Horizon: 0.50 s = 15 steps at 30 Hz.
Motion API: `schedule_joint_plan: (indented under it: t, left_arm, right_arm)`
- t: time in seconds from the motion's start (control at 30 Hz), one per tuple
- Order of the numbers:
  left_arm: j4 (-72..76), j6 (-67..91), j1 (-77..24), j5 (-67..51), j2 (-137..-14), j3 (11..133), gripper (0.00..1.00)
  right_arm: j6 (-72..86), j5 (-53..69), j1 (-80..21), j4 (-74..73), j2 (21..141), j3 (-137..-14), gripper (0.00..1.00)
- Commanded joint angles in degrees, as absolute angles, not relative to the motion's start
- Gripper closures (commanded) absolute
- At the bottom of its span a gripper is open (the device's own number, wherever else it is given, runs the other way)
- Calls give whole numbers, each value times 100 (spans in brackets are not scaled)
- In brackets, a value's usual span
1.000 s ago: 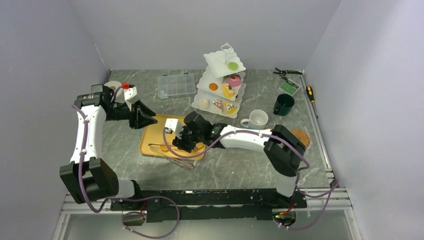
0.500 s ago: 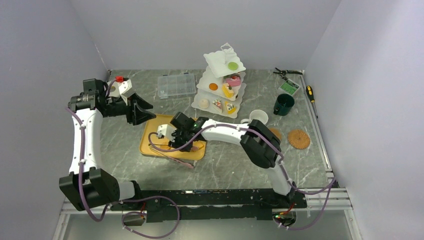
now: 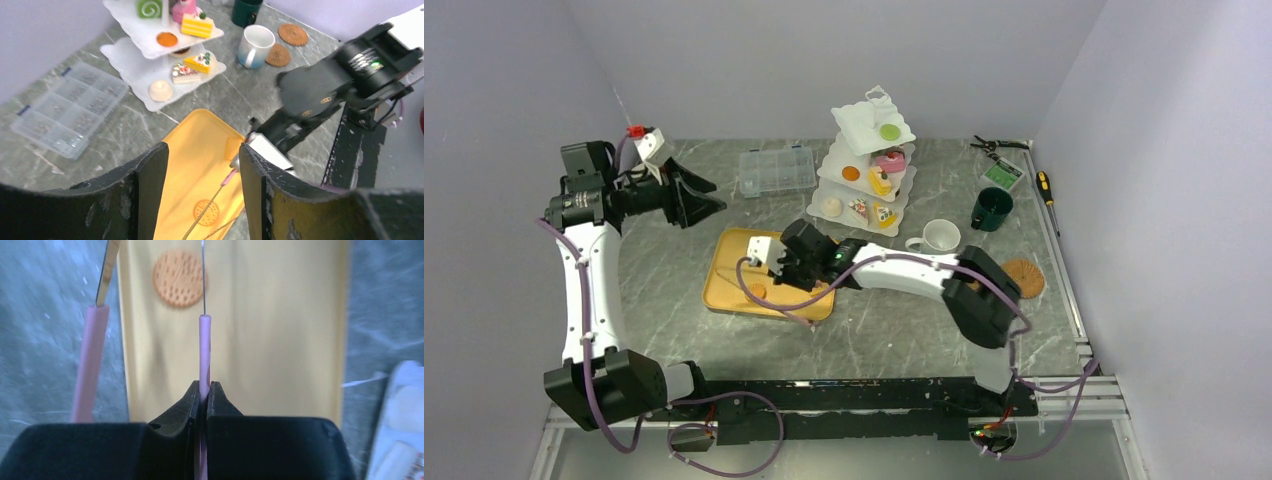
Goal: Serve the afternoon tea
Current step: Pick up the clamp from the tray.
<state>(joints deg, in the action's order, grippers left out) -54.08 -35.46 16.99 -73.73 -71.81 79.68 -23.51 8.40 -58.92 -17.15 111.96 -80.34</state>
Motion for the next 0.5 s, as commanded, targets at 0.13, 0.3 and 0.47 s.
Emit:
schedule_joint_plan:
  t: [0.13, 0.3, 0.47]
  left_arm:
    - [-4448, -2025, 1879, -7974, -6914, 8869, 38]
    - [-6089, -3021, 1879, -9054, -7088, 9348, 38]
    - [-6317, -2849, 1461, -9418, -6982, 9066, 35]
  right_arm:
    - [-1490, 272, -5531, 2319, 9000, -6500, 100]
    - [-683, 238, -5273, 4392, 8342, -5885, 100]
    - [56, 295, -5201, 6005, 8255, -5837, 100]
